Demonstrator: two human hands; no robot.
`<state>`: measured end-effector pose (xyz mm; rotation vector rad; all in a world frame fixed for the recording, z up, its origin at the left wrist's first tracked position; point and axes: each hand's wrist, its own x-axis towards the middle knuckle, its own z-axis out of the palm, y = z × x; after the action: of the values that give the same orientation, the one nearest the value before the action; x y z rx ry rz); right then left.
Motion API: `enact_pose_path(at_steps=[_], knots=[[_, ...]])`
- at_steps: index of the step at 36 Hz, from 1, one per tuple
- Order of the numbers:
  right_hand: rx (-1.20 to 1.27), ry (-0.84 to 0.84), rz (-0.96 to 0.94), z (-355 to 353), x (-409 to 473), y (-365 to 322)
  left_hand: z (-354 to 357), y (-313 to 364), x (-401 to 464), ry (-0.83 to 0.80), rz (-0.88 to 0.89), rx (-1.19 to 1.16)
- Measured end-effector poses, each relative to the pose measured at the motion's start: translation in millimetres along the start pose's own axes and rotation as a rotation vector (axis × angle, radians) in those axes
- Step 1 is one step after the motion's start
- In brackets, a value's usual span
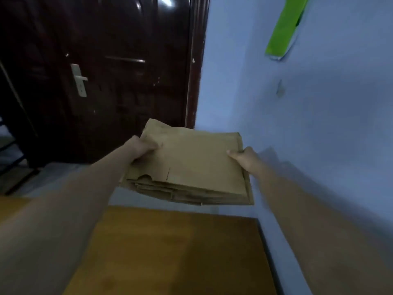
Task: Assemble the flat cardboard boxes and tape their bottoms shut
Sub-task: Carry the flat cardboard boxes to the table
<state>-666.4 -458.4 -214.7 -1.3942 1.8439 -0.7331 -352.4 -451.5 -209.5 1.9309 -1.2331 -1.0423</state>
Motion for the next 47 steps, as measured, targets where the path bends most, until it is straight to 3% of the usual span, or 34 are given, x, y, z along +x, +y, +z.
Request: enact_pose_path(at_steps=[6, 12, 18, 27, 35, 43, 47], knots=[[0.031, -0.206, 0.167, 89, 19, 98, 72, -100, 4, -0.016, -0.18, 0.087], [0.103, -0.294, 0.337, 153, 17, 173, 113, -199, 14, 0.039, -0.415, 0.223], [0.125, -0.323, 0.406, 191, 12, 213, 132, -235, 11, -0.019, -0.403, 0.274], [0.152, -0.321, 0.493, 208, 17, 226, 145, -258, 50, -0.106, -0.38, 0.269], [-0.081, -0.277, 0.422, 241, 14, 216, 131, -290, 61, -0.153, -0.461, 0.234], [-0.175, -0.139, 0.371, 265, -4, 207, 116, -310, 75, -0.125, -0.479, 0.118], [-0.256, -0.09, 0.432, 266, -14, 193, 110, -309, 68, -0.049, -0.419, 0.118]])
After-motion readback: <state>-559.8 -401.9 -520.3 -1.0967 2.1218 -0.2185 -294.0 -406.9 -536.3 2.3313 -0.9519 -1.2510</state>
